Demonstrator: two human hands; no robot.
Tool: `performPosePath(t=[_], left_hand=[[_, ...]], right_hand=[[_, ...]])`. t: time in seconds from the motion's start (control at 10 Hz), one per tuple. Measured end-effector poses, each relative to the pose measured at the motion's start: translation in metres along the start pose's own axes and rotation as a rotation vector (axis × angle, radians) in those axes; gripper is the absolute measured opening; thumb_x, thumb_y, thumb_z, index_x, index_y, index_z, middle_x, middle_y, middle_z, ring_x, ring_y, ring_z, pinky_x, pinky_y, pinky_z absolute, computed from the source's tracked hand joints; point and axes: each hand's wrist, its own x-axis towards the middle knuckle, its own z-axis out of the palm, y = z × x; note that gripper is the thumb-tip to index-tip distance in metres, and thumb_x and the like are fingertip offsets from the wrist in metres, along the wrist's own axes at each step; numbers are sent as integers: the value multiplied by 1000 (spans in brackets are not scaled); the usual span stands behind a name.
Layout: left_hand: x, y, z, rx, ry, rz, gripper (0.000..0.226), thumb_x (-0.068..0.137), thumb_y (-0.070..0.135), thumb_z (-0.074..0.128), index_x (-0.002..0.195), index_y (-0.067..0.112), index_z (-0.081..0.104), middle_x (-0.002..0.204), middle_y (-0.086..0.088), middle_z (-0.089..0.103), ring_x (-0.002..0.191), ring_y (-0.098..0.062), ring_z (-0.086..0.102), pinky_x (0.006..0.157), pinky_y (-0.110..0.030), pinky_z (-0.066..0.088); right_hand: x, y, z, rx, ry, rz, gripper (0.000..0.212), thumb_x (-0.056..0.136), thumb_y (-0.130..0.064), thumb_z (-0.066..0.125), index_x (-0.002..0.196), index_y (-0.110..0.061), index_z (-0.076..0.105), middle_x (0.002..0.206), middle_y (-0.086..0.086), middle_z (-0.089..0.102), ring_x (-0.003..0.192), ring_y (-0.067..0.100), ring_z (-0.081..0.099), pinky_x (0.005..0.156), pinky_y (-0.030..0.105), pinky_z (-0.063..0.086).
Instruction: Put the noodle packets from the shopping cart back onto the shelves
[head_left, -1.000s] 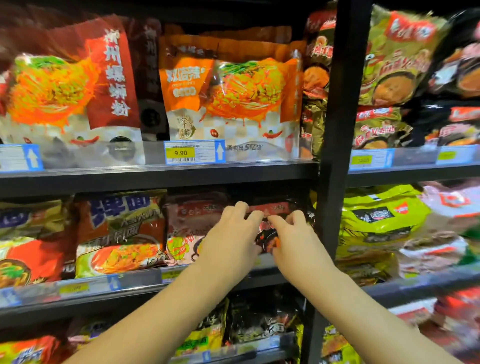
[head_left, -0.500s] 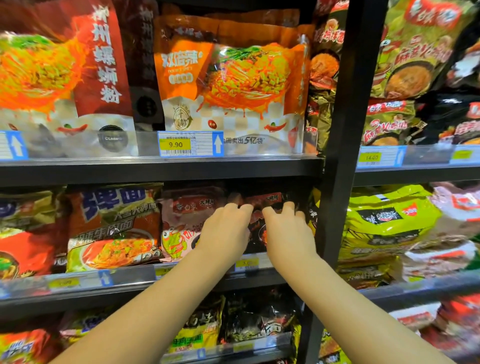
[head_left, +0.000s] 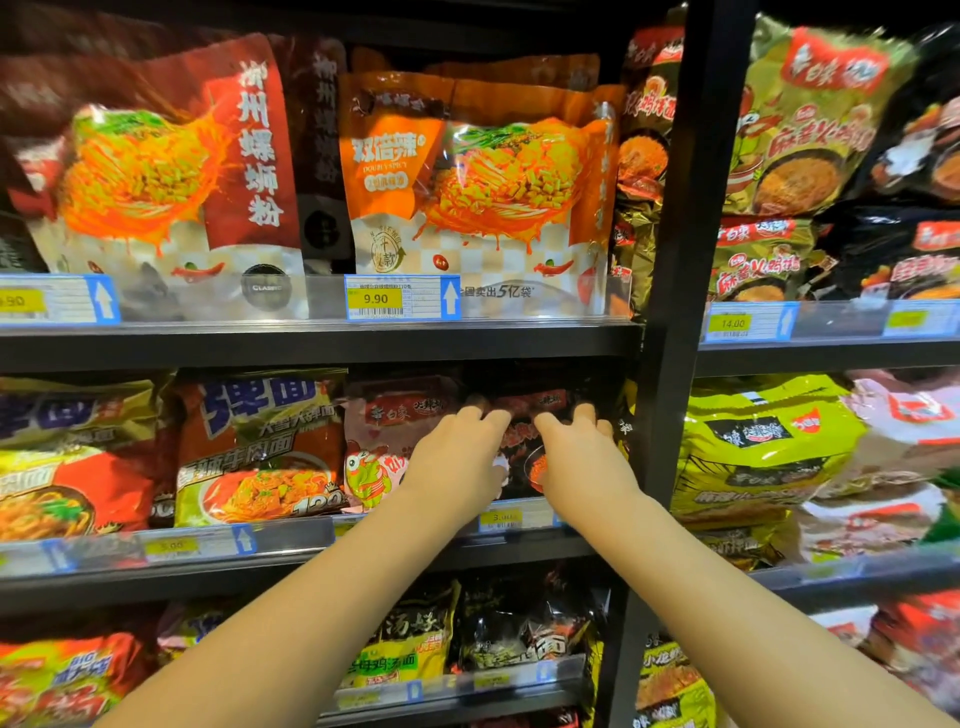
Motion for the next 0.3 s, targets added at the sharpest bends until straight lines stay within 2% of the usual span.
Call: performPosePath(t=[0.1, 0.2, 0.3], left_hand=[[-15, -11, -12, -66, 25, 39, 60, 95, 31, 67, 150, 27, 41, 143, 0, 48, 129, -23, 50, 96, -37, 53], [-38, -24, -31, -90, 28, 31, 67, 93, 41, 69, 152, 29, 39, 148, 3, 44, 135, -21, 46, 102, -37, 50], [-65, -37, -56, 0, -26, 8, 78, 88, 57, 67, 154, 34, 33, 154, 5, 39, 141, -22, 40, 102, -44, 48]], right_hand=[[-6, -3, -6, 13, -22, -34, 59, 95, -15, 66, 147, -23, 39, 143, 16, 43, 118, 37, 59, 93, 43, 56], [-18, -12, -17, -18, -10, -52, 60, 95, -23, 68, 149, -25, 41, 138, 12, 51, 116, 36, 60, 91, 45, 55], [-35, -23, -31, -58, -46, -50, 69, 93, -41, 69, 153, -31, 37, 143, 9, 49, 123, 35, 58, 93, 47, 53]])
